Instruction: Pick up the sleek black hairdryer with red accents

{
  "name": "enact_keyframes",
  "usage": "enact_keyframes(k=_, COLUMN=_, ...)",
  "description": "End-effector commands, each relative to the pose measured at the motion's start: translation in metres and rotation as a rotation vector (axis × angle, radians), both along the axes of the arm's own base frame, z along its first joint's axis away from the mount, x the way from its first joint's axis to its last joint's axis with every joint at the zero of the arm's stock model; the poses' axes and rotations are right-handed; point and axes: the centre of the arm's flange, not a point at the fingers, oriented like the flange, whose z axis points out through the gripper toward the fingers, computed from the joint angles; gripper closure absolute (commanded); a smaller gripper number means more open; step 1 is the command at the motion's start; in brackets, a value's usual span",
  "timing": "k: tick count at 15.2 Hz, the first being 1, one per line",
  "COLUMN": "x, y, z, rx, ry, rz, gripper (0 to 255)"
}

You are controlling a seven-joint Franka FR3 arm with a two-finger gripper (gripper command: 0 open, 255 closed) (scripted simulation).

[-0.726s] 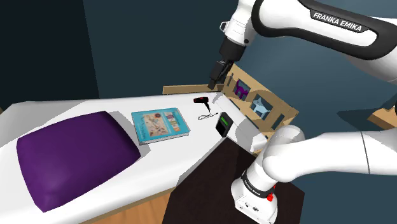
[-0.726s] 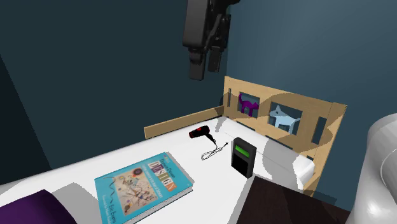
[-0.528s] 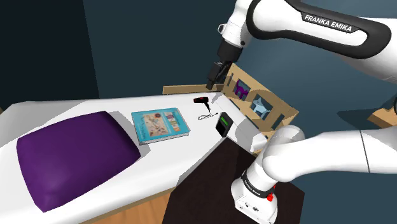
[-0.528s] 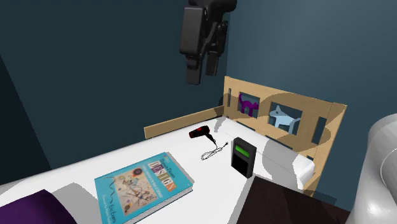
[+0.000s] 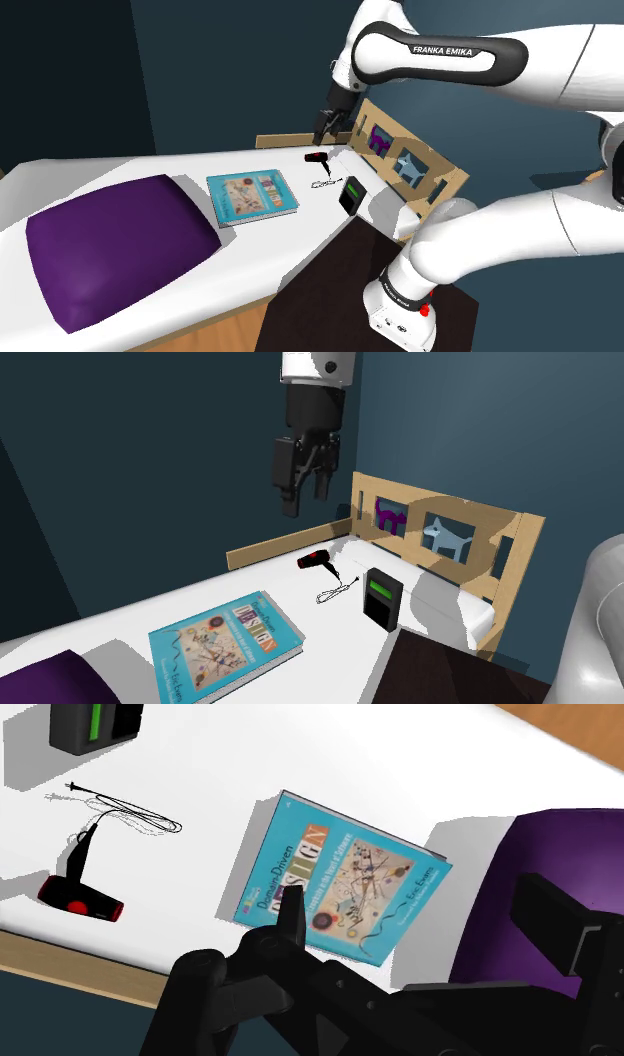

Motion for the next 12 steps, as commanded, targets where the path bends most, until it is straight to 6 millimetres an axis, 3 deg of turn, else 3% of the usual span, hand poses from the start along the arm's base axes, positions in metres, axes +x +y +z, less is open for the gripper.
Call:
enact_keyframes(k=1, x=0.015, y=-0.017, z=-0.019, rx=-0.005, ry=0.004, rz=-0.029, gripper=0)
enact_keyframes(k=12, x=0.080, y=-0.105, z=-0.110, rx=-0.033, ry=0.029, rz=-0.182, gripper=0)
